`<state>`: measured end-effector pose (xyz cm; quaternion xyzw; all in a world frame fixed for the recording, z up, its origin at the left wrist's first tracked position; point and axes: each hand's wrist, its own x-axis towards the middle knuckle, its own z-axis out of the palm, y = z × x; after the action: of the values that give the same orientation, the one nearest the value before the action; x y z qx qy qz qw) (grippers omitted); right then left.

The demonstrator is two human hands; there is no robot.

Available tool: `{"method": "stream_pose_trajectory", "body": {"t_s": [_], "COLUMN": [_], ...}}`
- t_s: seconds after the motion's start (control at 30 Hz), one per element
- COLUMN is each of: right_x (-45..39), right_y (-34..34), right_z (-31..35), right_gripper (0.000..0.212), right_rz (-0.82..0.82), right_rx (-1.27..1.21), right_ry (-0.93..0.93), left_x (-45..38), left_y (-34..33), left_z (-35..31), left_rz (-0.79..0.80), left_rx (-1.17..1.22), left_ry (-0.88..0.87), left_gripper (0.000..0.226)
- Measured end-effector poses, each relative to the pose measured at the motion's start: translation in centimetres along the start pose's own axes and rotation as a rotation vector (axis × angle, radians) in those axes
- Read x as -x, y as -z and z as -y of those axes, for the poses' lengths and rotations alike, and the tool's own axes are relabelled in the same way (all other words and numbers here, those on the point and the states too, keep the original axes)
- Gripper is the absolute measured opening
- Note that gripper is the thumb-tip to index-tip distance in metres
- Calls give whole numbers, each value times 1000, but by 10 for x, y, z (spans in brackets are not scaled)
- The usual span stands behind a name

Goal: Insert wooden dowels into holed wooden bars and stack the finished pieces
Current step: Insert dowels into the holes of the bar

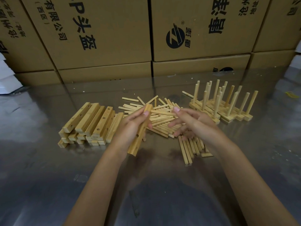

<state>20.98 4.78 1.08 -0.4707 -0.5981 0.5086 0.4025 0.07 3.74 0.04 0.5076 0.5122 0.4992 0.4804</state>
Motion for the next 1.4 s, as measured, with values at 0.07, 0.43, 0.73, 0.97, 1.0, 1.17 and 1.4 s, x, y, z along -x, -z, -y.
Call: {"method": "stream_pose_trajectory", "body": {"t_s": [0.07, 0.43, 0.73, 0.97, 1.0, 1.17, 1.4], "right_x": [-2, 7, 10, 8, 8, 9, 9], "right_y": [7, -18, -46, -41, -41, -42, -44], "right_z": [-3, -12, -12, -12, -11, -10, -4], "right_gripper": [34, 23, 6, 8, 10, 8, 9], "right_rz": [-117, 34, 34, -127, -125, -135, -97], "right_rx": [125, 1067, 462, 553, 558, 617, 148], "right_ry": [-6, -47, 330, 422, 433, 491, 228], "left_x": [-3, -9, -7, -7, -6, -4, -5], "left_y": [7, 11, -5, -8, -8, -13, -17], "left_z": [0, 8, 8, 8, 8, 11, 11], "left_rz": [-104, -139, -39, -18, -22, -27, -44], "left_rx": [67, 322, 327, 311, 291, 203, 233], "left_ry": [48, 202, 252, 226, 210, 156, 166], "left_gripper": [17, 28, 24, 25, 24, 23, 24]}}
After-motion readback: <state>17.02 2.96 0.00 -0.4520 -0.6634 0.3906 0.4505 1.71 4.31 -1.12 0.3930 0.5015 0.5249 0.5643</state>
